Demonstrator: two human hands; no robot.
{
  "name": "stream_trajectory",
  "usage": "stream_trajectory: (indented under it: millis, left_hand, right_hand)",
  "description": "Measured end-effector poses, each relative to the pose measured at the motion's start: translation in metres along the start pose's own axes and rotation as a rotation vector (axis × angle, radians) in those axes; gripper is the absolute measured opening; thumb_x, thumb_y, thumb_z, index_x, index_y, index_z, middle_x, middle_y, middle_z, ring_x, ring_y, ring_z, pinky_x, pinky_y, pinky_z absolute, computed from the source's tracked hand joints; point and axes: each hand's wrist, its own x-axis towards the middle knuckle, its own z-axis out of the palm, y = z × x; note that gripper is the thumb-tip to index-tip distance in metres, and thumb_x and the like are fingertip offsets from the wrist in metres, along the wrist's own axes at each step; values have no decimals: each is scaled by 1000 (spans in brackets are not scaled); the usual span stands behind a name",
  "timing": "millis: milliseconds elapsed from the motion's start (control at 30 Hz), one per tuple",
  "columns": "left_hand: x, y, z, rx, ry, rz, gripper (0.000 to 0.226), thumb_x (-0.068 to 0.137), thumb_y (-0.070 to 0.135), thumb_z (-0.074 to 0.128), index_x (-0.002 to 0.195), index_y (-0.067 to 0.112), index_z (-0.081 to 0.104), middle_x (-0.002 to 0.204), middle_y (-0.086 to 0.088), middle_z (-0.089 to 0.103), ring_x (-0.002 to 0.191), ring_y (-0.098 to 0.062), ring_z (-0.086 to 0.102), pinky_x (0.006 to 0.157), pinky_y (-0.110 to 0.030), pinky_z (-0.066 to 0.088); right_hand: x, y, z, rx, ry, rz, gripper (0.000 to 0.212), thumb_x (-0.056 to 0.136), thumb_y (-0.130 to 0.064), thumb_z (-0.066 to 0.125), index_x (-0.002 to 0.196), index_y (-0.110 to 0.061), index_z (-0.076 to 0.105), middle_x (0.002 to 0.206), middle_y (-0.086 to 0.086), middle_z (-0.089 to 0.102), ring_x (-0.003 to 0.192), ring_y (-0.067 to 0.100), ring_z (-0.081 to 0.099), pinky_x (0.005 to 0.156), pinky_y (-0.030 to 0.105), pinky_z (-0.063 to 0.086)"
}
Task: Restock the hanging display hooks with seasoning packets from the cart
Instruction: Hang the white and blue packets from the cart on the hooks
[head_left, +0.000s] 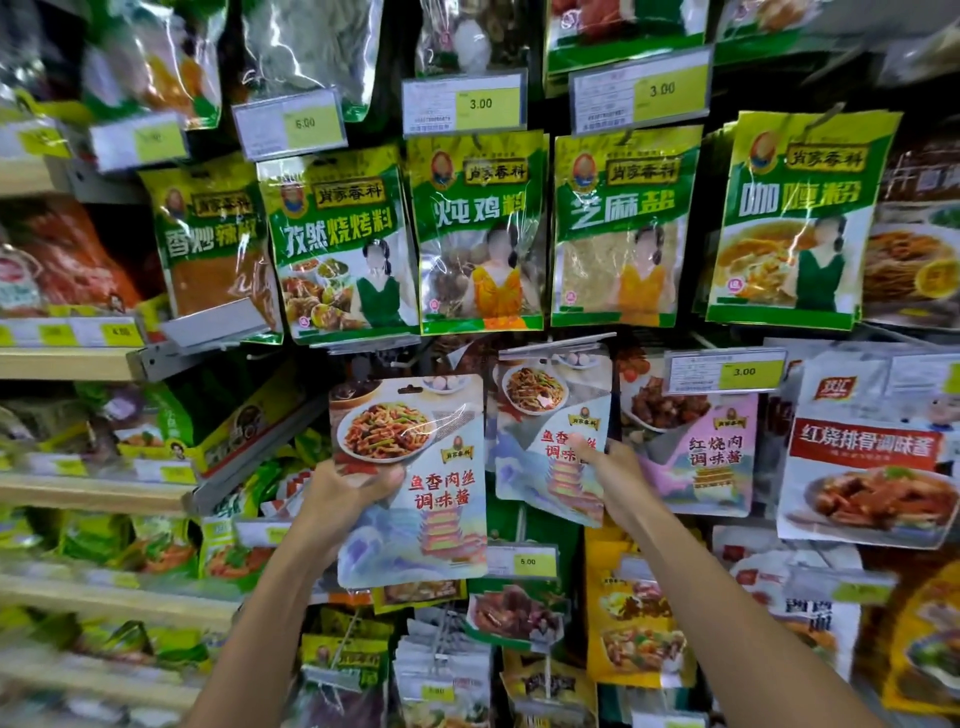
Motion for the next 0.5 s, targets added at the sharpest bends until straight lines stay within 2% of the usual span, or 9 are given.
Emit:
stream_trajectory:
  millis: [67, 133, 167, 200, 233, 267, 333, 400, 500]
  left_hand:
    - [-5, 3, 7, 0, -32, 8, 15, 72, 7, 78, 83, 14, 70, 75, 0, 75, 69, -12, 69, 61, -24, 56]
    - [-10, 5, 17, 1, -77, 9, 15, 72, 11, 79, 83, 18, 71, 79, 2, 75, 72, -10, 70, 60, -21, 56]
    - [-12, 5, 23, -7, -101, 2, 15, 72, 12, 79, 83, 18, 72, 82, 1, 76, 76, -12, 71, 64, -24, 58]
    - [-14, 5, 30, -14, -122, -6, 15, 72, 13, 79, 84, 18, 72, 84, 0, 76, 79, -14, 71, 68, -28, 58]
    - [-15, 5, 38, -16, -143, -11, 16, 72, 14, 80, 85, 19, 72, 86, -1, 76, 81, -15, 71, 71, -31, 57]
    - [-17, 6, 46, -17, -164, -12, 17, 73, 14, 80, 87, 19, 72, 88, -1, 76, 84, -15, 71, 74, -32, 57]
    - [-19, 8, 63, -30, -206, -5, 18, 73, 13, 79, 89, 18, 72, 90, 1, 76, 86, -13, 70, 76, -30, 57]
    - [-22, 10, 80, -66, -238, 4, 19, 73, 10, 79, 88, 20, 71, 86, 6, 75, 81, -6, 70, 69, -23, 57]
    - [-25, 15, 96, -54, -245, 18, 16, 74, 10, 79, 83, 22, 72, 79, 7, 75, 72, -4, 68, 63, -22, 55]
  right_hand:
    - [-9, 1, -2, -69, 39, -57, 33, 92, -20, 62, 120, -3, 57, 106, 11, 69, 78, 15, 68, 56, 20, 53]
    - [-25, 9, -7, -232, 191, -202, 42, 92, -19, 62, 129, -3, 50, 117, 9, 63, 98, 18, 64, 77, 22, 53]
    - [-38, 14, -9, -281, 282, -298, 43, 92, -21, 63, 130, -7, 48, 122, 5, 61, 107, 15, 60, 87, 23, 50]
    - [-53, 17, -9, -289, 340, -388, 42, 91, -27, 63, 128, -14, 48, 122, -1, 59, 108, 7, 57, 89, 18, 47]
    - [-67, 19, -8, -270, 330, -440, 40, 89, -36, 63, 123, -21, 50, 117, -9, 58, 104, -4, 55, 85, 10, 44]
    - [-79, 18, -5, -220, 247, -430, 40, 85, -45, 61, 118, -25, 52, 113, -15, 59, 99, -11, 54, 79, 5, 42]
    - [-92, 12, 2, -68, 9, -305, 44, 76, -51, 63, 112, -26, 58, 106, -17, 65, 93, -13, 60, 74, 6, 46]
    - [-92, 10, 5, -25, -114, -257, 38, 76, -41, 69, 108, -21, 63, 97, -10, 73, 89, -2, 68, 67, 12, 52]
    - [-87, 10, 0, -20, -76, -257, 24, 84, -22, 71, 105, -11, 67, 92, -1, 76, 85, 14, 73, 65, 23, 56]
